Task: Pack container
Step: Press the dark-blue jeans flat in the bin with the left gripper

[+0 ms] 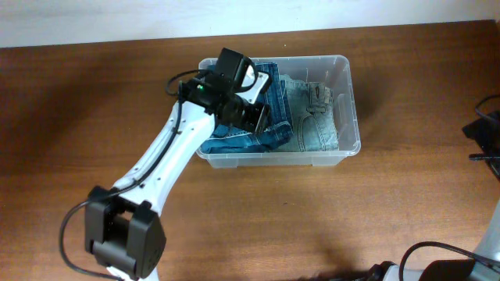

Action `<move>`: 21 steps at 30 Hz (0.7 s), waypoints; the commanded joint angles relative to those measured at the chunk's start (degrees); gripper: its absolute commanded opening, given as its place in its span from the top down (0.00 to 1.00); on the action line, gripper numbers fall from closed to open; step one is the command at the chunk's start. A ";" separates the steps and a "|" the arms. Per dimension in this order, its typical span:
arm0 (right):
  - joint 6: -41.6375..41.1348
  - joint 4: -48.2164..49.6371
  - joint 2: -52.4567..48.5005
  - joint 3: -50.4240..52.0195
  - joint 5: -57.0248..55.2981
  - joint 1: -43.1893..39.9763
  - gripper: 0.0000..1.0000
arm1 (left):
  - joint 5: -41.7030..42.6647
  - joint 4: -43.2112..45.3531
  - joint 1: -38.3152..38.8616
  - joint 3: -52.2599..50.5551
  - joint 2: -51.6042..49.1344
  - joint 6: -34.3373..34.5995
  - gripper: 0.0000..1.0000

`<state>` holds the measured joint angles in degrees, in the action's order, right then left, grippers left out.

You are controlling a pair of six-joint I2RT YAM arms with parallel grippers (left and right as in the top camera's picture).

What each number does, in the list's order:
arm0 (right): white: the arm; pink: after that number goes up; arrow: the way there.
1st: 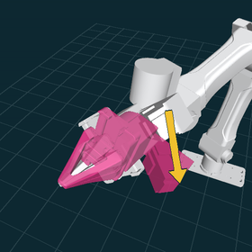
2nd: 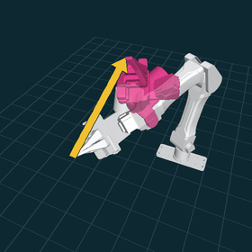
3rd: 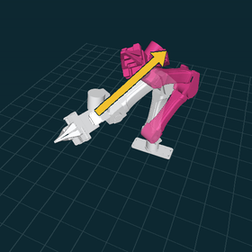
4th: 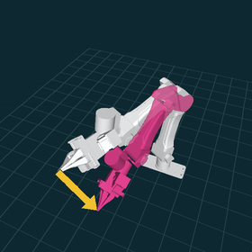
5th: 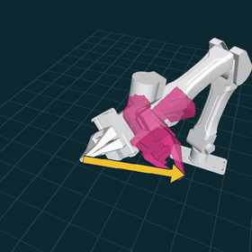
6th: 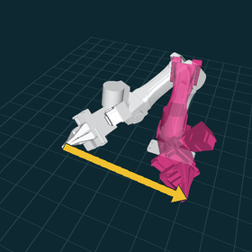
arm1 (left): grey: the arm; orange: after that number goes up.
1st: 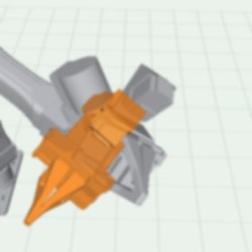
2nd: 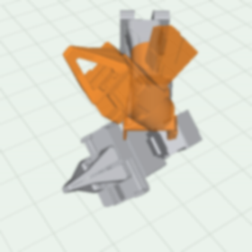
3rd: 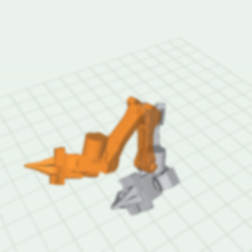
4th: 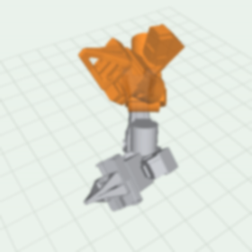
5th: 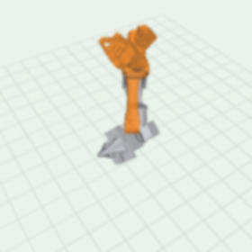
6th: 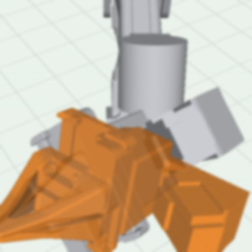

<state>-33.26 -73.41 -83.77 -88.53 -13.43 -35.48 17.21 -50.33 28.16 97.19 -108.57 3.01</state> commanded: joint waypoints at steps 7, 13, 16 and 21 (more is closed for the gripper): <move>-0.70 -0.04 0.02 0.24 -0.28 -0.15 0.02 | -9.99 -5.03 -1.55 1.44 9.92 -0.07 0.01; -0.68 -0.04 0.02 0.24 -0.28 -0.15 0.02 | -10.01 -9.42 -1.55 1.44 10.47 -0.07 0.01; -0.70 -0.04 0.02 0.24 -0.28 -0.15 0.02 | -10.10 -11.19 -1.55 1.44 10.45 -0.11 0.01; -0.70 -0.04 0.02 0.24 -0.28 -0.15 0.02 | -10.16 -11.93 -1.55 1.44 10.49 -2.54 0.01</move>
<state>-33.26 -73.41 -83.77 -88.53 -13.43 -35.48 7.62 -61.63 26.83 97.62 -98.94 2.74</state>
